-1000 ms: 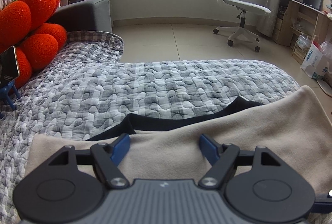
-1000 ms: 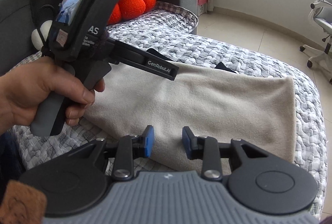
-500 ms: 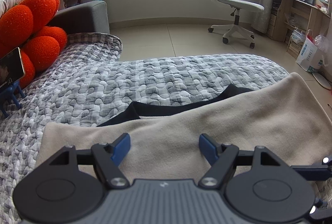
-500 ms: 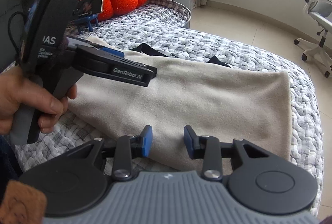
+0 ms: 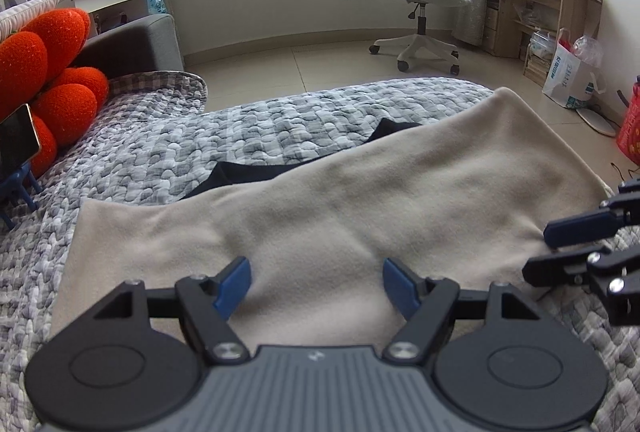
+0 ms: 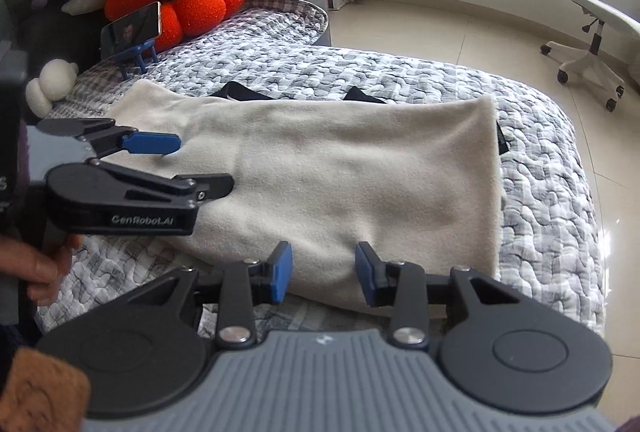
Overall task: Fold clothes
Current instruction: 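Move the right gripper to the end of the folded cream garment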
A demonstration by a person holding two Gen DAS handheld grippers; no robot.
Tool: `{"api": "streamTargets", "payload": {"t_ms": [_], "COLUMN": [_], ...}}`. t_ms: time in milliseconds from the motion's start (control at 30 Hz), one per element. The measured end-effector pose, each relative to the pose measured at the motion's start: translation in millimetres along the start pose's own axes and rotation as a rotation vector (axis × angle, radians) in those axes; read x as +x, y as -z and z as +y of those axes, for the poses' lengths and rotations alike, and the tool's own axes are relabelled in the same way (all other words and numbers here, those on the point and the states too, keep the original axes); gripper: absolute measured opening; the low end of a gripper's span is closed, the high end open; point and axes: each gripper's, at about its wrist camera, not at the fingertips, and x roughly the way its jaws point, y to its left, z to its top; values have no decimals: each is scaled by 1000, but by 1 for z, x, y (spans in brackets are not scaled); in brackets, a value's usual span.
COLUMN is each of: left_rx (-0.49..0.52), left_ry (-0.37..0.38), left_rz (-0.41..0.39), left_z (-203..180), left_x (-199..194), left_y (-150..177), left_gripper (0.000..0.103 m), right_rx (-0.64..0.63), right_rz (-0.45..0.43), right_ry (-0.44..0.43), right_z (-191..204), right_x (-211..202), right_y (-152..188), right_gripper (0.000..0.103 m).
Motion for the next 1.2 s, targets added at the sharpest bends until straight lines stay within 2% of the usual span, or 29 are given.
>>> {"api": "streamTargets", "payload": {"t_ms": [233, 467, 633, 833, 1100, 1200], "left_rx": [30, -29, -8, -10, -21, -22], "left_ry": [-8, 31, 26, 33, 39, 40], "left_rz": [-12, 22, 21, 22, 27, 26], "left_z": [-7, -1, -4, -2, 0, 0], "left_x": [-12, -14, -16, -15, -14, -14], "left_y": [10, 15, 18, 17, 16, 17], "left_gripper": [74, 74, 74, 75, 76, 76], "right_rx": [36, 54, 64, 134, 242, 283], "right_rz": [7, 42, 61, 52, 80, 91], "right_ry": [15, 31, 32, 25, -40, -65], "right_z": [-11, -14, -15, -24, -38, -43], "right_x": [-5, -4, -4, -9, -16, -18], "right_y": [4, 11, 14, 16, 27, 31], "right_gripper": [39, 39, 38, 36, 40, 45]}}
